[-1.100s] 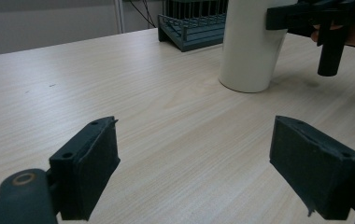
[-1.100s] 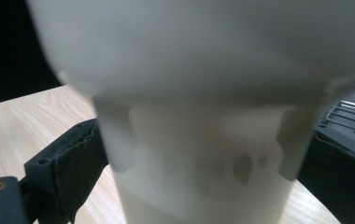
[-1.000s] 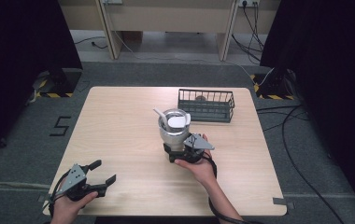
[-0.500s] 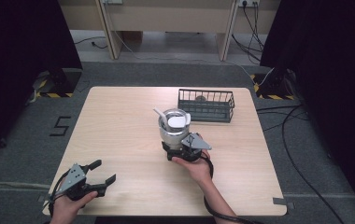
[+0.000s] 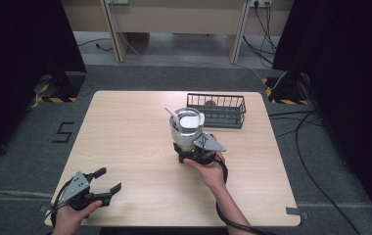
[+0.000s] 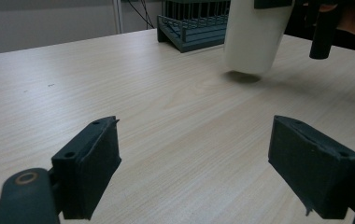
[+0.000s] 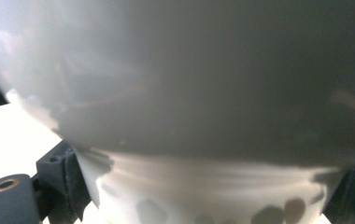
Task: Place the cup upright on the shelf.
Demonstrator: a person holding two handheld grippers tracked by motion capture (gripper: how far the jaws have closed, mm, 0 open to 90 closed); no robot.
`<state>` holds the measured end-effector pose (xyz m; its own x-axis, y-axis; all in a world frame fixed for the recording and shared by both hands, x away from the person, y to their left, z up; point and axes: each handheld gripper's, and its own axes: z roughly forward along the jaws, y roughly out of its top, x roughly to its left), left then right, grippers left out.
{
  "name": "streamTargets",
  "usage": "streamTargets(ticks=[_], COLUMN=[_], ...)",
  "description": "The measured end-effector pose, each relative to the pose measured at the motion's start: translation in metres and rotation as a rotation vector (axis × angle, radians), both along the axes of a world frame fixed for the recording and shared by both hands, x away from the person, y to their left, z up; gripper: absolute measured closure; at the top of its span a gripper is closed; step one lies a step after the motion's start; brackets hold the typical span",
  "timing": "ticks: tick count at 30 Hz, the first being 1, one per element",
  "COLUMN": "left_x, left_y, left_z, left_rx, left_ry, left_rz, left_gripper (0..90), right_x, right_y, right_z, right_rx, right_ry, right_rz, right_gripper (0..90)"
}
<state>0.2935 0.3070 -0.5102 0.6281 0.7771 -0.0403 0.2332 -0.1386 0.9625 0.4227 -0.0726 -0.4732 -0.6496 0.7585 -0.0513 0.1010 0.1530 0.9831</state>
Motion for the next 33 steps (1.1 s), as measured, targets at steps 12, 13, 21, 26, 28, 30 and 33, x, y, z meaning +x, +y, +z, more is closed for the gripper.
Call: streamTargets(ticks=[12, 13, 21, 26, 28, 30, 33], left_x=[0.000, 0.000, -0.001, -0.001, 0.000, 0.000, 0.000], left_y=[0.000, 0.000, 0.000, 0.000, 0.000, 0.000, 0.000], left_z=[0.000, 0.000, 0.000, 0.000, 0.000, -0.001, -0.001], left_rx=[0.000, 0.000, 0.001, -0.001, -0.004, -0.006, -0.006], left_ry=[0.002, 0.002, 0.002, 0.003, 0.003, 0.003, 0.003], left_rz=[0.000, 0.000, 0.000, 0.000, 0.001, 0.001, 0.000], left_gripper=[15.9, 16.0, 16.2, 16.2, 16.2, 16.2, 16.2], right_x=[0.008, 0.008, 0.020, 0.030, 0.035, 0.040, 0.047], right_y=[-0.031, -0.034, -0.054, -0.065, -0.068, -0.071, -0.074], right_z=[0.025, 0.027, 0.040, 0.048, 0.052, 0.057, 0.063], right_rx=[0.015, 0.017, 0.023, 0.024, 0.024, 0.026, 0.030], right_ry=[-0.023, -0.023, -0.031, -0.040, -0.044, -0.051, -0.057], right_rz=[-0.092, -0.101, -0.173, -0.218, -0.233, -0.247, -0.262], right_gripper=[10.5, 10.5, 10.5, 10.5, 10.5, 10.5, 10.5])
